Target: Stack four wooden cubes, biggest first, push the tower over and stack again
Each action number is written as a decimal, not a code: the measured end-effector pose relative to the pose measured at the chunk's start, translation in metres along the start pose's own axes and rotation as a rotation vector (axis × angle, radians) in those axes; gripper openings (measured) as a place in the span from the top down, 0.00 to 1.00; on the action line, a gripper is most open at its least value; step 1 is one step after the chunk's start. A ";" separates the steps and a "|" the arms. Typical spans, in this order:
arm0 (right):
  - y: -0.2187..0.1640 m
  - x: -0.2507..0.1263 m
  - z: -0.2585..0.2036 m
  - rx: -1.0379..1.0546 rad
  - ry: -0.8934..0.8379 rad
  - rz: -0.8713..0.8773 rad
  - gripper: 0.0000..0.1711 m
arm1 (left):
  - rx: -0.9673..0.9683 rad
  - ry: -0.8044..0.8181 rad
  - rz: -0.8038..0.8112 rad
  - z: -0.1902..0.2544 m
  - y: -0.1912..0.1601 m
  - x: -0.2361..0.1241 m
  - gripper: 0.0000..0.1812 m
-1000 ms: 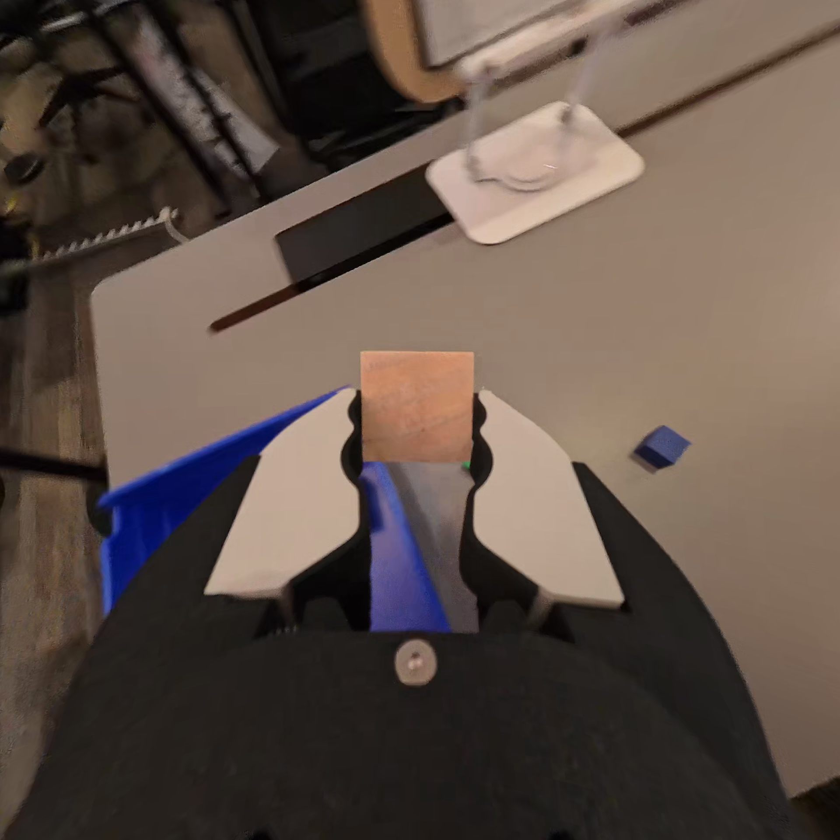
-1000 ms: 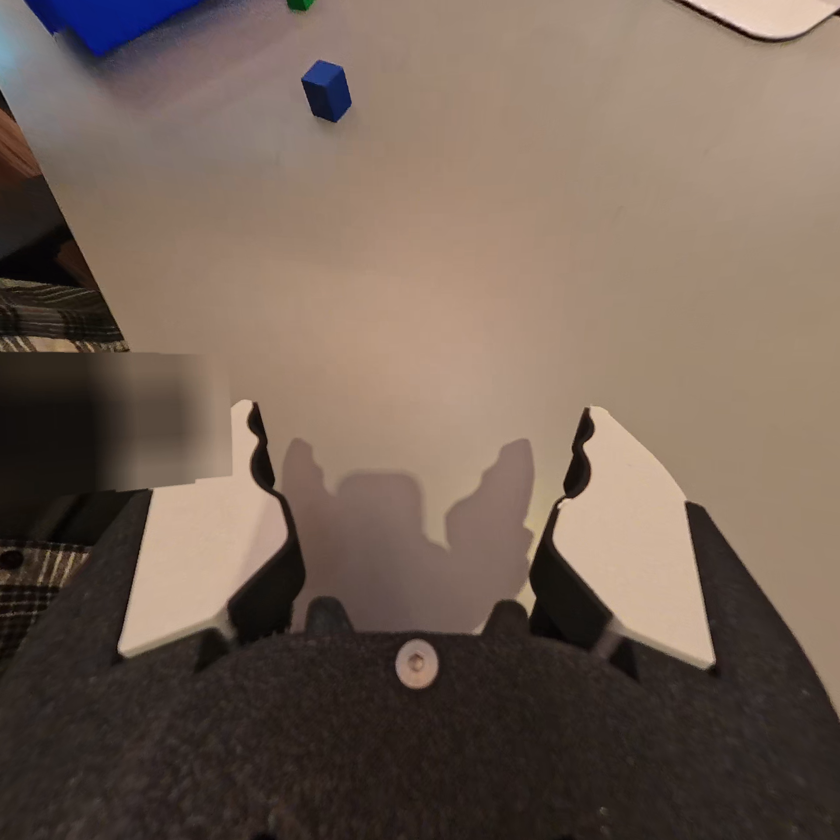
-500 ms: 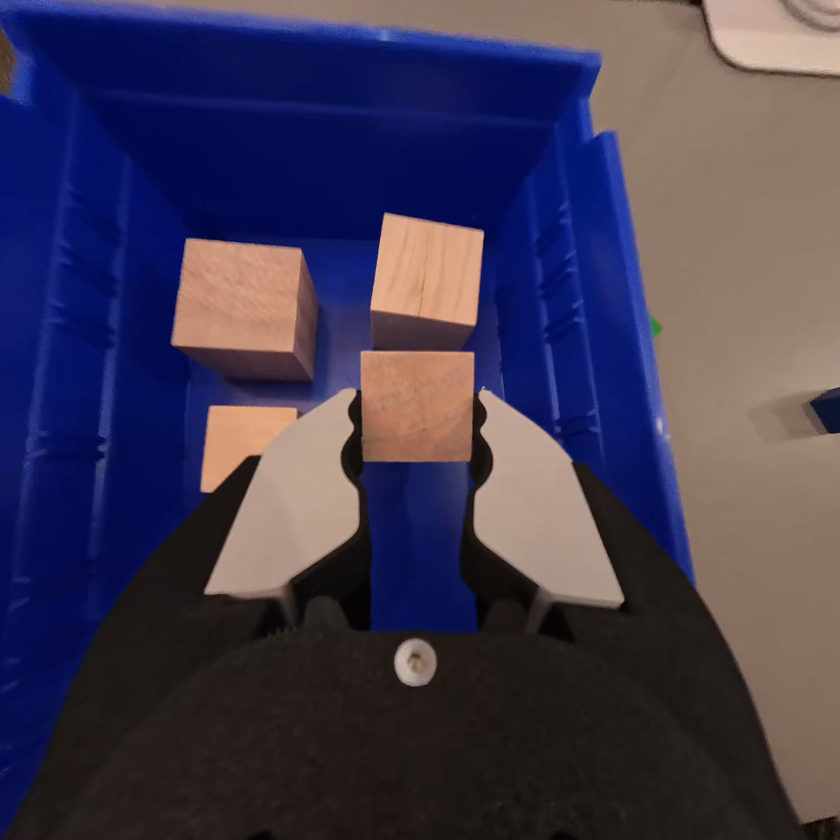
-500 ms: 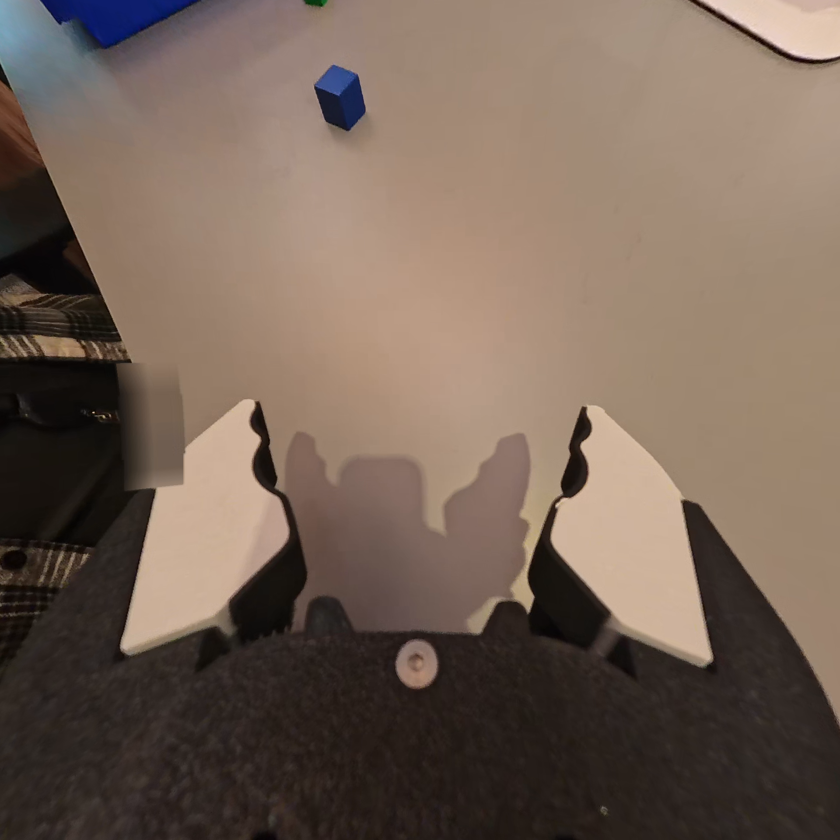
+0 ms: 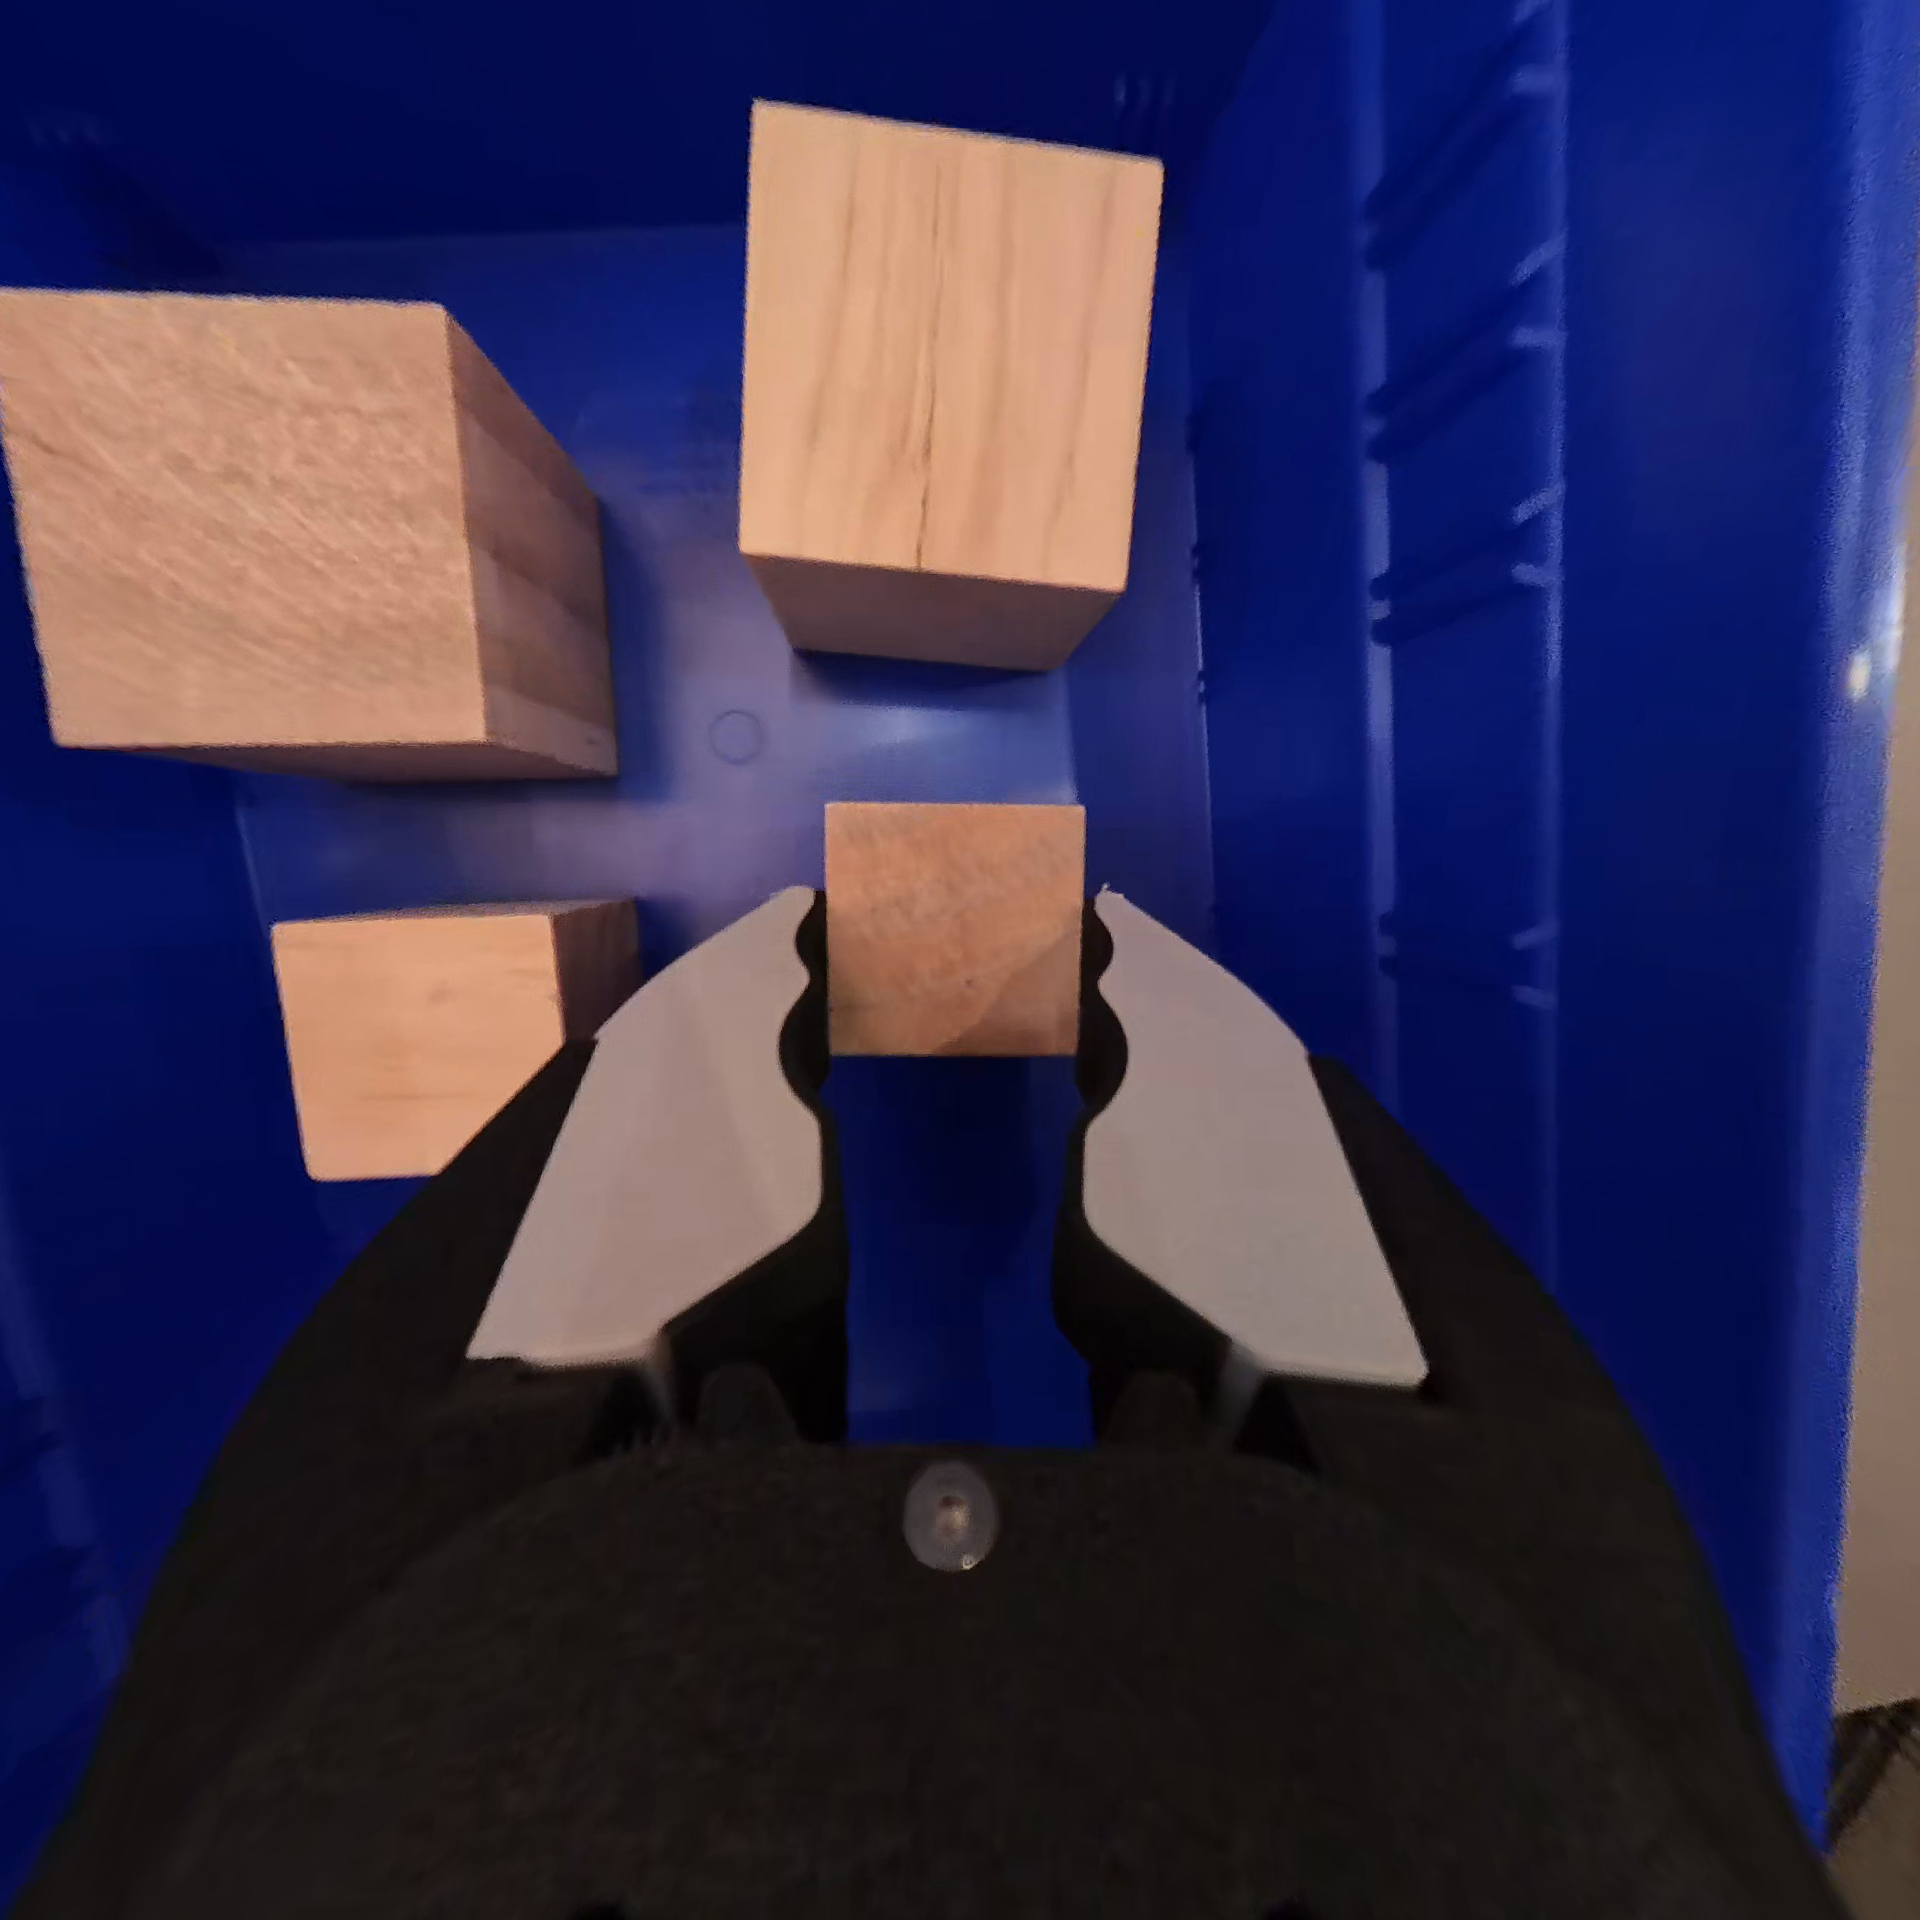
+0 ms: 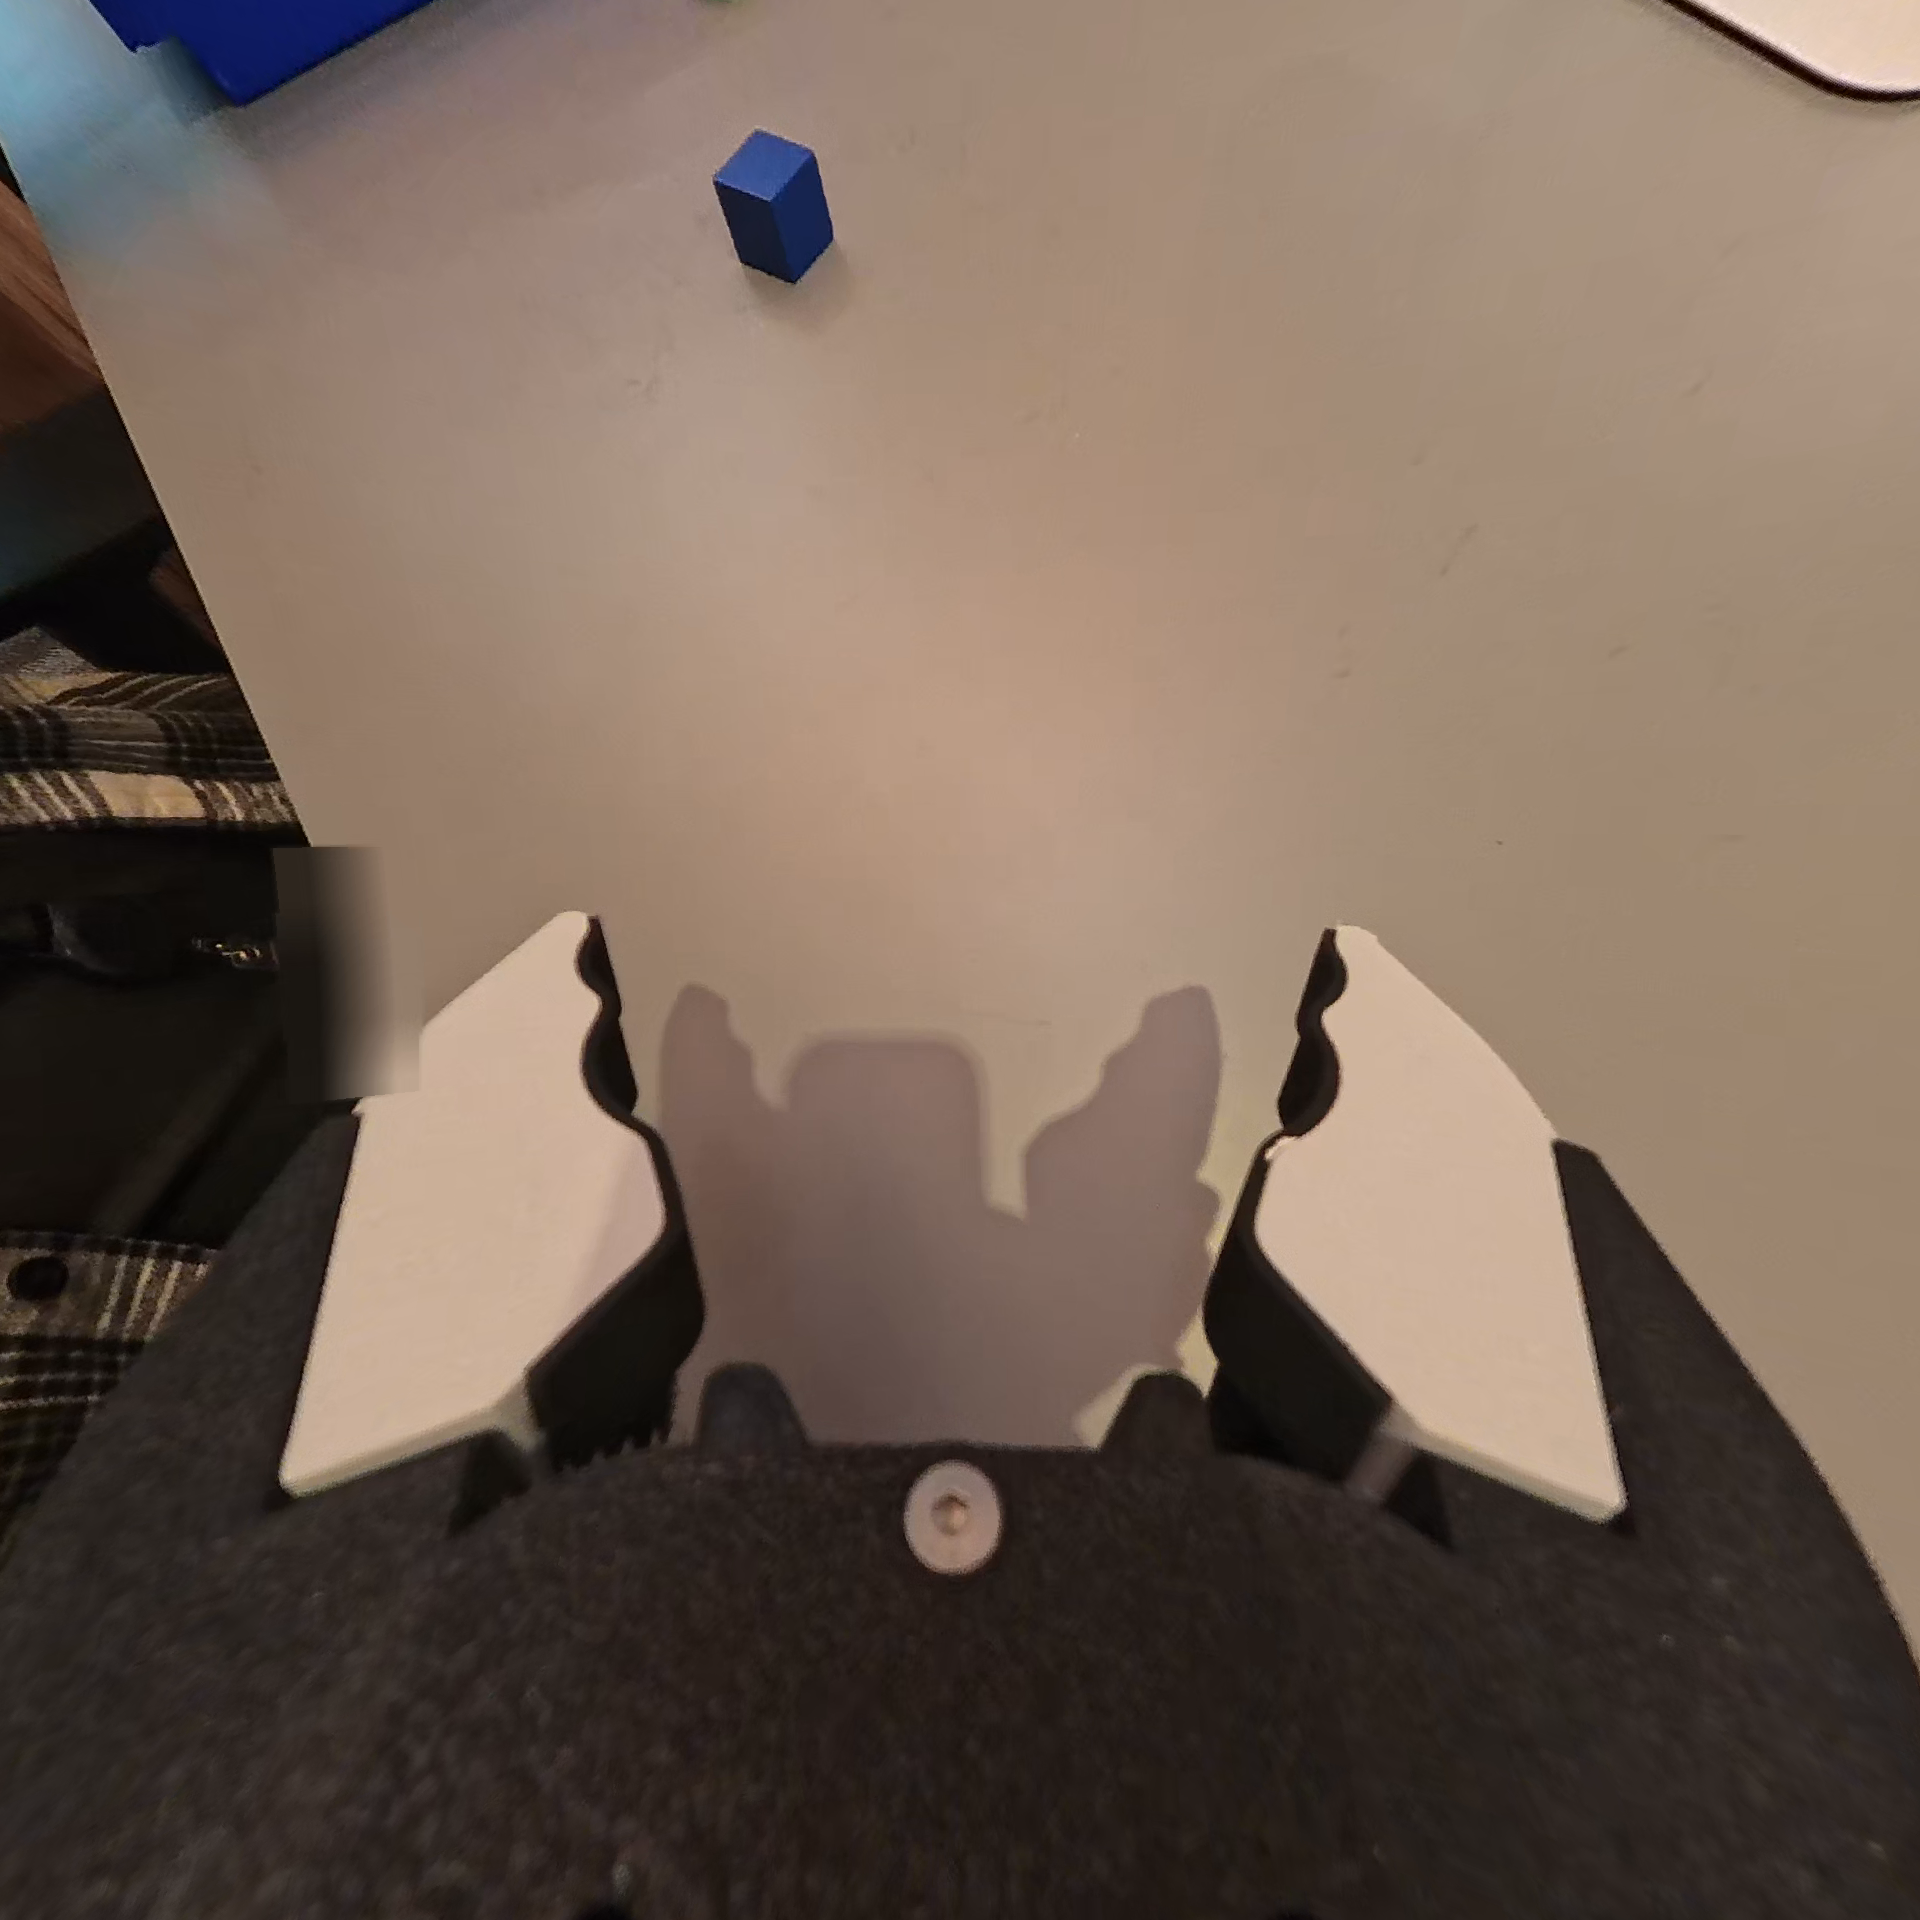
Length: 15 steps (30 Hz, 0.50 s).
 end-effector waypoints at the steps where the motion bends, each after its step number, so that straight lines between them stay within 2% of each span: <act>1: 0.000 -0.001 0.000 0.000 -0.001 0.001 0.29 | 0.000 0.001 0.006 0.000 0.000 0.000 0.75; 6: 0.000 -0.003 0.000 0.003 -0.006 0.007 0.29 | 0.031 0.002 0.004 0.000 0.000 0.001 0.75; 8: 0.001 -0.003 0.000 0.002 -0.009 0.011 0.29 | 0.035 0.001 -0.009 0.000 -0.001 0.001 0.63; 10: 0.002 -0.003 0.000 0.003 -0.007 0.013 0.29 | 0.035 0.017 0.010 -0.004 0.001 -0.007 0.57; 12: 0.003 -0.004 -0.001 -0.003 -0.010 0.013 0.29 | 0.026 0.047 0.083 -0.010 0.009 -0.027 0.53; 15: 0.006 -0.006 -0.002 -0.013 -0.015 0.021 0.29 | 0.039 0.055 0.257 -0.005 0.025 -0.072 0.54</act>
Point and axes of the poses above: each gripper's, where its closed fingertips meet, x out along the fingers, y out of its top, z = x × y across the jaws, the point moved 6 cm from there along -x, back along the fingers, and after that the axes turned 4 degrees about -x, right-handed, at the moved point
